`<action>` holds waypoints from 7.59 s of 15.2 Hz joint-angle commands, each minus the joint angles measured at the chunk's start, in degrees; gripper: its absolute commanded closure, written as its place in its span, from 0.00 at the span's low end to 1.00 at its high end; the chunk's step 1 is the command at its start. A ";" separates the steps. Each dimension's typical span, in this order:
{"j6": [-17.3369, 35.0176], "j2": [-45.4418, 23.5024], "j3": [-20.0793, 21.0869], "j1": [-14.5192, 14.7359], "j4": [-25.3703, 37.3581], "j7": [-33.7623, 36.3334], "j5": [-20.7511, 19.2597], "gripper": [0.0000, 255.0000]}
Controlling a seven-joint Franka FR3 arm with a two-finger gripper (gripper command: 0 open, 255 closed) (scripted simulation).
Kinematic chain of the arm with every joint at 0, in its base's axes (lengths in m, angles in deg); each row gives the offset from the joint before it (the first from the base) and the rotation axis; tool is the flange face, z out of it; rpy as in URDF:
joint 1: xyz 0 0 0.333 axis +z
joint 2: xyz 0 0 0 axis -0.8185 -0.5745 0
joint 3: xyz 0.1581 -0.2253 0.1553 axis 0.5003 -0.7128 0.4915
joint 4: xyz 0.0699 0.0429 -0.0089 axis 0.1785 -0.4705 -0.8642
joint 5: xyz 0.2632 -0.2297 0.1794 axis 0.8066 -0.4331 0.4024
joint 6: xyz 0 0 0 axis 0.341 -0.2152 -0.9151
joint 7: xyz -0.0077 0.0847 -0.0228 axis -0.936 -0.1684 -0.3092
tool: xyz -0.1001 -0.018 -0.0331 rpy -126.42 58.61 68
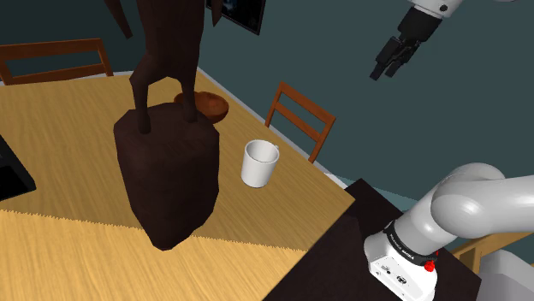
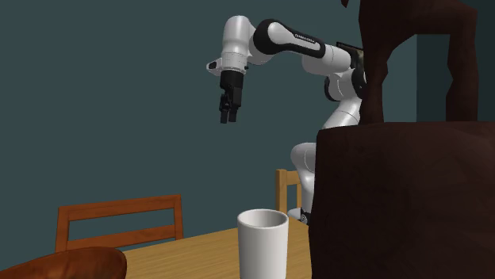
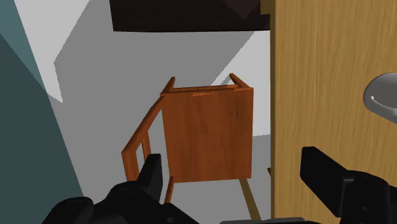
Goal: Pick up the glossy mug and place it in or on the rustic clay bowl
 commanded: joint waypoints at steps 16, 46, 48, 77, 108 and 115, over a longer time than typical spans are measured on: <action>15.17 -3.24 19.22 6.25 -9.30 19.37 8.55 0.00; 38.38 -34.02 47.70 2.12 -2.10 51.13 -3.03 0.00; 38.38 -34.02 47.70 2.12 -2.10 51.13 -3.03 0.00; 24.63 -27.33 44.08 3.74 6.71 45.00 2.55 1.00; -0.39 -76.45 39.95 10.14 72.14 42.33 -26.67 1.00; -1.06 -83.26 38.13 12.98 80.05 40.69 -29.01 1.00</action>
